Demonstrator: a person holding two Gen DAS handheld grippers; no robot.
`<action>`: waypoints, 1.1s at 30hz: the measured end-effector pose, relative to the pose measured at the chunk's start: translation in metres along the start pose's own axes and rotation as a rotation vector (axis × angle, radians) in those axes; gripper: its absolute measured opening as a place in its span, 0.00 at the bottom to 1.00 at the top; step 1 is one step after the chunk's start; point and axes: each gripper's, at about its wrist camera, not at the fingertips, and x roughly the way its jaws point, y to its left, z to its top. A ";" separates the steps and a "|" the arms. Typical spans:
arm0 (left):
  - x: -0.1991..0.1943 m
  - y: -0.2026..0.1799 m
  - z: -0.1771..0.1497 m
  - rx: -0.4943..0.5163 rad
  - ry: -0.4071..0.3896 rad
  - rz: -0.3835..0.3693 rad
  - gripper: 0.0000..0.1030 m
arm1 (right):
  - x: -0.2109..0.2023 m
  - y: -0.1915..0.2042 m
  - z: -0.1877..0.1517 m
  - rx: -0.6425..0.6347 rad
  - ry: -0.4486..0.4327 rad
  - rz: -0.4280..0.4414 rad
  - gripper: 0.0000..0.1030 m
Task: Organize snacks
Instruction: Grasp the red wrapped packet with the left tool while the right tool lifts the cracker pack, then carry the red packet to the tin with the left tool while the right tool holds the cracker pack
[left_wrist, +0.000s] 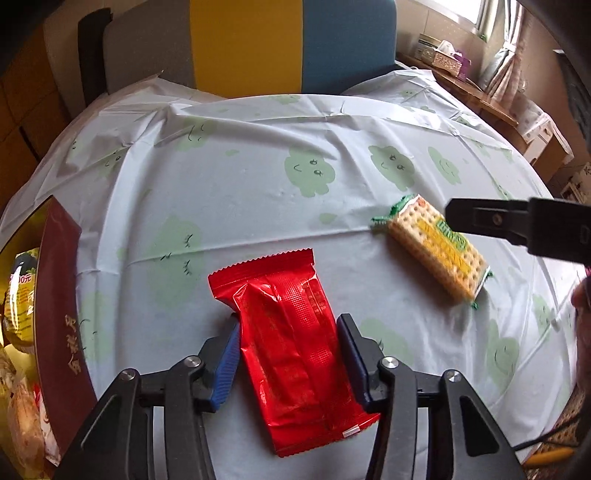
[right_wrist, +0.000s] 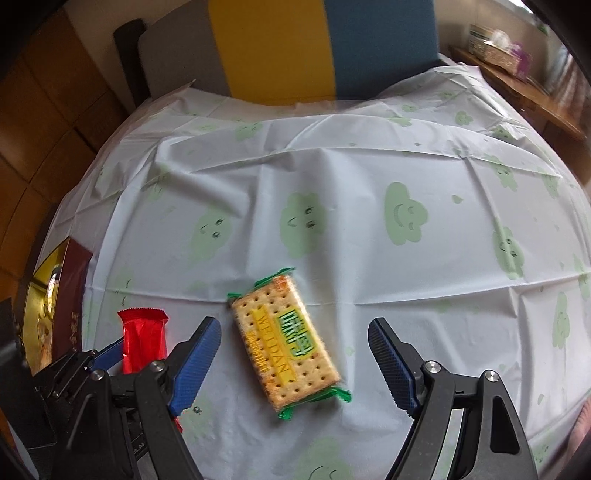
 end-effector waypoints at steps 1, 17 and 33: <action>-0.002 0.000 -0.004 0.005 -0.006 0.004 0.50 | 0.002 0.005 -0.001 -0.025 0.005 -0.004 0.80; -0.006 0.005 -0.029 0.021 -0.123 0.014 0.55 | 0.041 0.021 -0.020 -0.178 0.091 -0.089 0.49; -0.016 0.008 -0.036 -0.007 -0.154 0.032 0.47 | 0.040 0.023 -0.030 -0.238 0.066 -0.099 0.51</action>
